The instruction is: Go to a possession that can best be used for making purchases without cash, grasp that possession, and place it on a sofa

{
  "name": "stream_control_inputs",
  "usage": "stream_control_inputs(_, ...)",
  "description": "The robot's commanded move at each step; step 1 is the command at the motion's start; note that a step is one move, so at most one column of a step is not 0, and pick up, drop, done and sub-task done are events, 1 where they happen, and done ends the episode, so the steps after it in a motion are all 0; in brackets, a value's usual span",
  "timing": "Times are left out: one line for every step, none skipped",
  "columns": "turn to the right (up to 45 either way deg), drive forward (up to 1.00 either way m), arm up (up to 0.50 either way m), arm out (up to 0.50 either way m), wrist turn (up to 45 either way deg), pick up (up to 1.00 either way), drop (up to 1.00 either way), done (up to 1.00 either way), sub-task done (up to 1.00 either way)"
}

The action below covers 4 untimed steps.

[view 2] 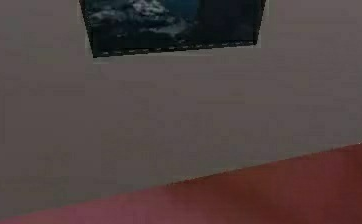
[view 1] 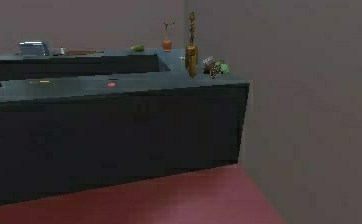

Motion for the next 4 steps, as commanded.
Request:
stream_control_inputs(0.0,0.45,0.0,0.0,0.0,0.0,0.0,0.0,0.0)
stream_control_inputs(-45.0,0.0,0.0,0.0,0.0,0.0,0.0,0.0,0.0)
stream_control_inputs(-15.0,0.0,0.0,0.0,0.0,0.0,0.0,0.0,0.0)
stream_control_inputs(0.0,0.75,0.0,0.0,0.0,0.0,0.0,0.0,0.0)
